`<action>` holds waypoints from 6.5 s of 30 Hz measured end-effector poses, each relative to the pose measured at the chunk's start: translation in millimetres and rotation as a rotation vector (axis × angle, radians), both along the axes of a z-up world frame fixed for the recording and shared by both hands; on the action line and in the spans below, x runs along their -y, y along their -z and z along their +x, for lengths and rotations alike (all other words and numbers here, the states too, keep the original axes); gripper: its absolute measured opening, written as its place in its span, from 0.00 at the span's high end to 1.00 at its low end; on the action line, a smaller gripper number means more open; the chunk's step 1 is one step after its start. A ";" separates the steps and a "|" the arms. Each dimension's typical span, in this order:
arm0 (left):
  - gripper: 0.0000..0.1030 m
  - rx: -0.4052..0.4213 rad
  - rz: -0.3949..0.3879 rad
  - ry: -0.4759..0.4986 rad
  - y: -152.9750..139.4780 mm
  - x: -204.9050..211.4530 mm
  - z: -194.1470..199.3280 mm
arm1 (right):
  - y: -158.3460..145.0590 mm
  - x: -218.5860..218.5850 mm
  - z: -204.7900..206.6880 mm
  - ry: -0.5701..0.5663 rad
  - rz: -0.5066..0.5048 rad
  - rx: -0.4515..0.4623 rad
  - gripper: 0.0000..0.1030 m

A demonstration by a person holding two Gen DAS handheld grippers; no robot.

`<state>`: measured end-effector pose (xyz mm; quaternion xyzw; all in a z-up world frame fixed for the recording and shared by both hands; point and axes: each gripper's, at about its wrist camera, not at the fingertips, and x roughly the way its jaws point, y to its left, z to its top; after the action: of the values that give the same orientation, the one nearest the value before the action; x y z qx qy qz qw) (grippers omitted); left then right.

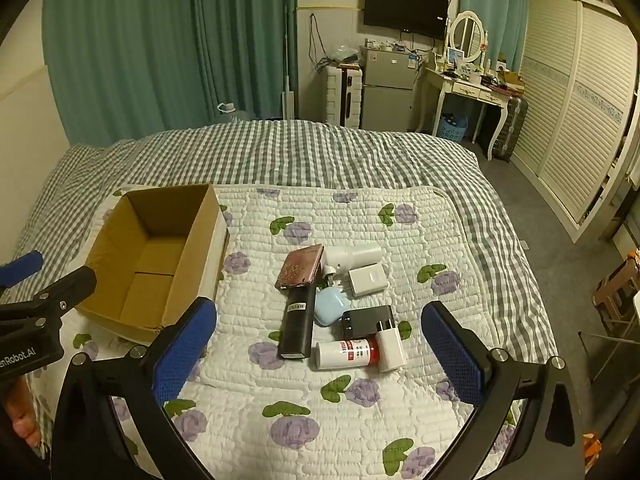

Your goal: Organize rigid objects

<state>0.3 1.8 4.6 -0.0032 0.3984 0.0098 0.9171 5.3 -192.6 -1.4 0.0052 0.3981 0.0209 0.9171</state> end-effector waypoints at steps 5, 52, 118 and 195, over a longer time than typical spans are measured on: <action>0.00 0.001 0.002 -0.003 0.5 -1.0 0.1 | -1.7 -2.5 0.5 -0.001 -0.001 0.002 0.00; 0.00 0.001 0.014 -0.019 1.6 -2.4 -1.1 | -6.2 -15.9 -2.9 -0.022 0.003 -0.013 0.00; 0.02 -0.215 0.059 0.155 153.2 158.5 93.2 | 159.6 114.2 62.0 -0.047 0.082 -0.304 0.31; 0.74 -0.004 -0.038 0.011 43.0 -84.2 79.5 | 3.4 -182.4 121.0 -0.424 0.007 -0.152 0.74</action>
<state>79.7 86.0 -38.4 -0.0186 0.4004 -0.0028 0.9162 126.4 -10.2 -4.8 -0.0736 0.4583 0.2140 0.8595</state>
